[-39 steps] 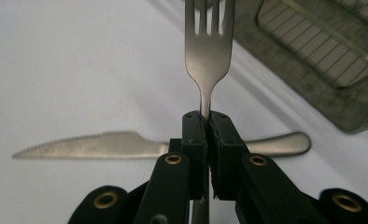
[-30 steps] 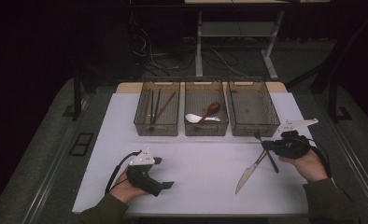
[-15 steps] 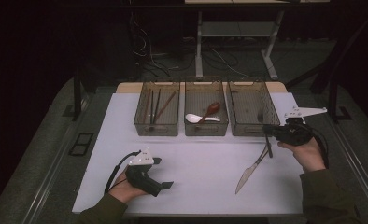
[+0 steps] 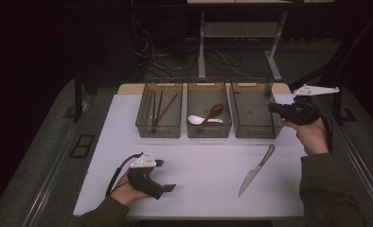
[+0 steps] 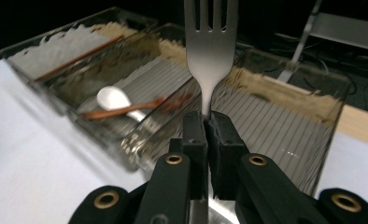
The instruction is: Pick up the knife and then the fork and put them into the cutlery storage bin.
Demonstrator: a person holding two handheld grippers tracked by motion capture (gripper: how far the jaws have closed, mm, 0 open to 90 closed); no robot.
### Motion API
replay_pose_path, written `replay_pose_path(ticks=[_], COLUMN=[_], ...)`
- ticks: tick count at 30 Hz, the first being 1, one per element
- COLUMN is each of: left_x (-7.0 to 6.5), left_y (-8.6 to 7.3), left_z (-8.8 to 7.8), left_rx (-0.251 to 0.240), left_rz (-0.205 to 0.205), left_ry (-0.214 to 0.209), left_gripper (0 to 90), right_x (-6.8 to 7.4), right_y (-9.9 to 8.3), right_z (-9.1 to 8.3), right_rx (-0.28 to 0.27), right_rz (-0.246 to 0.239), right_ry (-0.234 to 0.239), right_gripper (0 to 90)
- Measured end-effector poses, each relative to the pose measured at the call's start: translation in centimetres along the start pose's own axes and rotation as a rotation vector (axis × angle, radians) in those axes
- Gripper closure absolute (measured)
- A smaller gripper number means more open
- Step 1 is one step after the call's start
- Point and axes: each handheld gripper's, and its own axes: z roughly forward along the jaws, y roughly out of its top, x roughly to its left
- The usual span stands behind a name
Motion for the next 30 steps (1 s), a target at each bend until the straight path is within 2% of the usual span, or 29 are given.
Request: replay_pose_path(ticks=[5, 10, 16, 18, 24, 28, 30], left_x=[0.0, -0.1, 0.0, 0.0, -0.1, -0.1, -0.1], left_y=[0.0, 0.0, 0.0, 0.0, 0.0, 0.0, 0.0], left_z=[0.0, 0.1, 0.1, 0.1, 0.1, 0.1, 0.1], left_rx=[0.0, -0.003, 0.0, 0.0, 0.0, 0.001, 0.003], left_rz=[0.001, 0.0, 0.003, 0.002, 0.002, 0.002, 0.002], left_ry=[-0.001, -0.003, -0.005, -0.006, -0.007, -0.008, -0.009], left_gripper=[0.0, 0.0, 0.0, 0.0, 0.0, 0.0, 0.0], right_x=[-1.3, -2.9, -4.4, -4.7, -4.9, -4.9, -4.8], right_y=[1.8, 3.1, 3.3, 3.0, 2.0, 1.3, 0.7], right_z=[0.7, 1.7, 3.5, 4.1, 6.1, 6.8, 7.2], right_rx=[-0.017, -0.013, 0.009, 0.019, 0.105, 0.151, 0.197], right_rz=[0.007, 0.025, 0.033, 0.052, 0.052, 0.054, 0.029], right_ry=[-0.033, -0.07, -0.112, -0.114, -0.124, -0.107, -0.117], right_gripper=[85.3, 85.3, 85.3, 85.3, 85.3, 85.3, 85.3])
